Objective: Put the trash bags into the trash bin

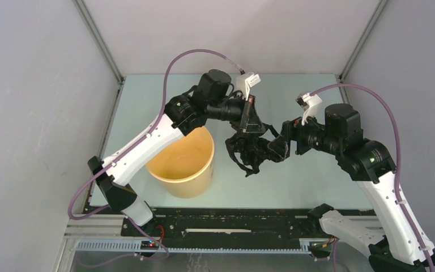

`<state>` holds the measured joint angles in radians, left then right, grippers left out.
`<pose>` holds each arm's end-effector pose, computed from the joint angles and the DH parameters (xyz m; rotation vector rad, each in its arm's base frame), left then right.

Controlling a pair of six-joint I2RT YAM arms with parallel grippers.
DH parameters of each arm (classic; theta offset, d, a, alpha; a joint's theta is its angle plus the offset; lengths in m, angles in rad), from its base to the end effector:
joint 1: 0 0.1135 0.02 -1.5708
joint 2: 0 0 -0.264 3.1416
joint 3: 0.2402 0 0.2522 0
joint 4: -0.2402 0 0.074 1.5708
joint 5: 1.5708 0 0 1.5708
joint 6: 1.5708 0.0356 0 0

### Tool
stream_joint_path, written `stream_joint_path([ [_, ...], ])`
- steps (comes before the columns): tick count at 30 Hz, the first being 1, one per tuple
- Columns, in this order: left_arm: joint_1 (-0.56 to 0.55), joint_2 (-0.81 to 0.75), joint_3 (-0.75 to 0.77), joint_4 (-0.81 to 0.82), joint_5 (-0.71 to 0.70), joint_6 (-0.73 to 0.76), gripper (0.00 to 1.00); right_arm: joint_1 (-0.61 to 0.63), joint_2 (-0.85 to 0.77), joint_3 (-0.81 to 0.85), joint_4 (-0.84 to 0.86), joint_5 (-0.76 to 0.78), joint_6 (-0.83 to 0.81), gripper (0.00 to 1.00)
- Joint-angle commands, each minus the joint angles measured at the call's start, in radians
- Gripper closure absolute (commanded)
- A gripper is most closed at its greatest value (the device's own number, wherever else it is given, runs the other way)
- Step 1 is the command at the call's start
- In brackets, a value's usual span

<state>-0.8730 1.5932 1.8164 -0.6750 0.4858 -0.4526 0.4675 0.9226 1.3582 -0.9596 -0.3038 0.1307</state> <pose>0.2098 -0.2761 0.4441 0.7947 2.0850 -1.2804 0.1299 0.0775 0.4277 -0.5432 2.0710 0.6746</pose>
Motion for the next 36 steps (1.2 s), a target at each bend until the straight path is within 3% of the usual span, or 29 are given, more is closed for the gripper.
stream_joint_path([
  [1, -0.009, -0.009, 0.037, 0.015, 0.103, 0.006, 1.0, 0.007, -0.042, -0.043, 0.084, -0.072, -0.041, 0.12],
  [6, -0.014, -0.001, 0.054, 0.015, 0.143, 0.017, 1.0, 0.011, -0.081, -0.098, 0.118, -0.115, -0.017, 0.18],
  [10, -0.017, 0.014, 0.072, 0.015, 0.18, 0.018, 1.0, 0.011, -0.097, -0.12, 0.133, -0.171, -0.016, 0.34],
  [13, -0.018, 0.022, 0.087, 0.016, 0.196, 0.014, 1.0, 0.012, -0.096, -0.121, 0.129, -0.16, -0.024, 0.56],
  [15, -0.019, 0.021, 0.102, 0.003, 0.171, 0.017, 0.95, 0.011, -0.093, -0.12, 0.123, -0.107, -0.005, 0.89],
  [16, -0.019, 0.019, 0.113, -0.016, 0.135, 0.022, 0.85, 0.011, -0.096, -0.12, 0.12, -0.06, 0.019, 1.0],
  [19, -0.014, -0.018, 0.127, -0.067, -0.054, 0.025, 0.4, -0.006, -0.099, -0.088, 0.107, 0.048, 0.164, 1.0],
  [23, 0.02, -0.12, 0.068, -0.03, -0.185, -0.042, 0.11, -0.07, -0.099, -0.024, 0.117, -0.028, 0.374, 1.0],
  [26, 0.065, -0.207, -0.034, 0.044, -0.203, -0.13, 0.04, -0.085, -0.107, -0.004, 0.163, -0.073, 0.498, 1.0],
  [30, 0.115, -0.327, -0.244, 0.208, -0.162, -0.246, 0.02, -0.114, -0.106, 0.044, 0.22, -0.11, 0.606, 1.0],
  [36, 0.119, -0.394, -0.439, 0.343, -0.08, -0.353, 0.02, -0.13, -0.068, 0.198, 0.29, -0.157, 0.645, 1.0],
])
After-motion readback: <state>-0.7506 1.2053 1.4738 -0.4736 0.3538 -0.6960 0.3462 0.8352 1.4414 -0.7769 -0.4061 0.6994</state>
